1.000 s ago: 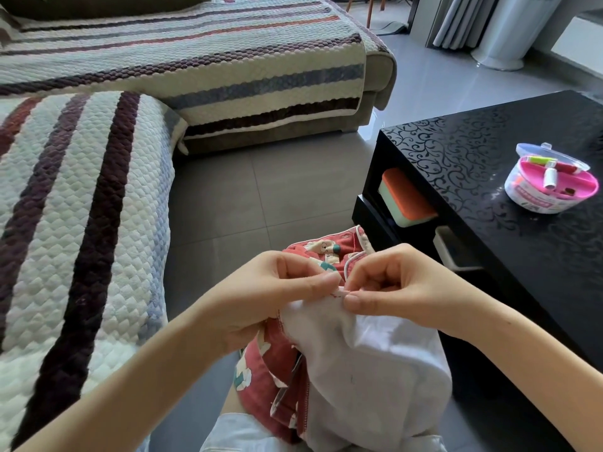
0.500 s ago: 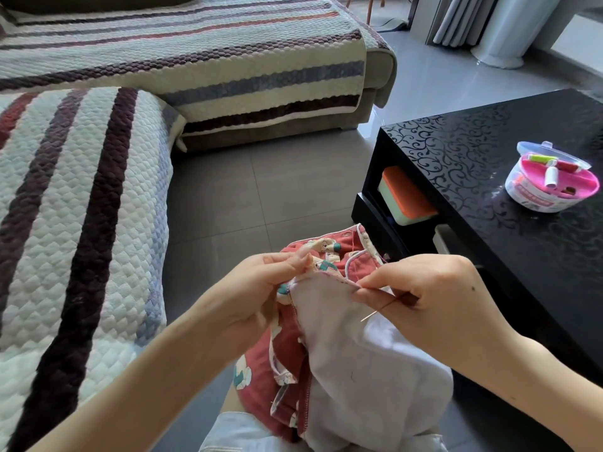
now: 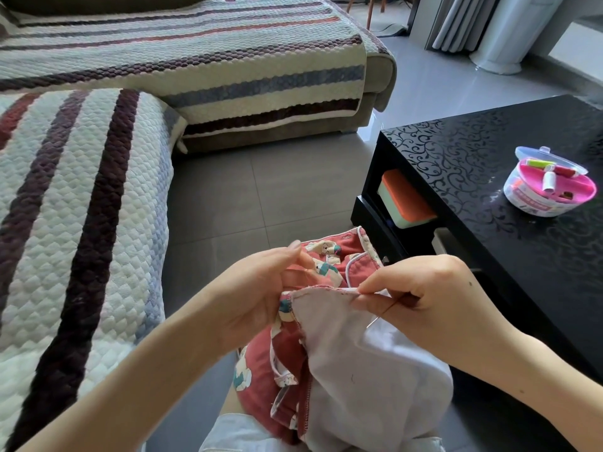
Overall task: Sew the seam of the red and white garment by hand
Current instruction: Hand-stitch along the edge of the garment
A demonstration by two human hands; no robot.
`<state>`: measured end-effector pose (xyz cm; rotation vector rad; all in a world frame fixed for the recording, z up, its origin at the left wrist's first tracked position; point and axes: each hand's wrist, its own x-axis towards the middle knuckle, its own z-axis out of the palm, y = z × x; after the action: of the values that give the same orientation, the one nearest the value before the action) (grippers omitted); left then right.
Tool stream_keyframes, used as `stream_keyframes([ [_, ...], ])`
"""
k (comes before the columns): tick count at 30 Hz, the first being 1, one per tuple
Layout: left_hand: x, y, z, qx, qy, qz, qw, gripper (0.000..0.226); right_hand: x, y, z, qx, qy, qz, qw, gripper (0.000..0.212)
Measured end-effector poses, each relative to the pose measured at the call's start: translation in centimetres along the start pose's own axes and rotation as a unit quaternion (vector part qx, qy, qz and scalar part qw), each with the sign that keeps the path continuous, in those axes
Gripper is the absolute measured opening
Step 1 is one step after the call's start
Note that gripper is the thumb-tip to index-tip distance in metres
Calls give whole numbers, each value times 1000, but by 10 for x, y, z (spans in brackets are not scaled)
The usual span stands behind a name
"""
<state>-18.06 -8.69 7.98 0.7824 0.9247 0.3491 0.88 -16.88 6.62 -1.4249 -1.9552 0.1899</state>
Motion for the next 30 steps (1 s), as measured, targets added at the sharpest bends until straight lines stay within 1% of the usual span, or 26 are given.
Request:
stream_keyframes([
  [4,0,1,0,107,10,4,994,40,0,-1,-1,4,-10,-8,1000,20],
  [7,1,3,0,184,-7,18,983,54,1,-2,-1,2,-22,-16,1000,21],
  [9,2,7,2,205,-24,25,978,55,1,-2,-1,-4,-28,-24,999,22],
  [11,2,11,3,176,-48,33,983,53,2,-3,-2,-7,-34,-27,999,21],
  [14,1,17,3,87,-66,39,993,49,2,-3,-4,13,-56,-4,998,18],
  [16,2,20,4,28,-61,49,997,43,2,-3,-5,58,-85,31,994,20],
  [18,2,22,4,-23,-47,67,996,40,2,-3,-8,130,-116,66,982,21],
  [20,2,23,3,-64,-29,78,994,40,4,-3,-13,219,-151,110,958,17],
  [22,3,23,1,-92,-14,90,992,41,8,-3,-18,299,-186,158,922,16],
  [24,3,22,1,-111,-2,103,988,38,11,-2,-22,358,-204,199,889,17],
  [26,5,21,2,-122,14,120,985,29,13,-1,-23,400,-218,226,861,15],
  [28,7,21,2,-127,37,133,982,24,15,0,-24,419,-231,238,846,14],
  [30,10,22,2,-137,58,142,979,23,16,2,-24,418,-236,247,842,20],
])
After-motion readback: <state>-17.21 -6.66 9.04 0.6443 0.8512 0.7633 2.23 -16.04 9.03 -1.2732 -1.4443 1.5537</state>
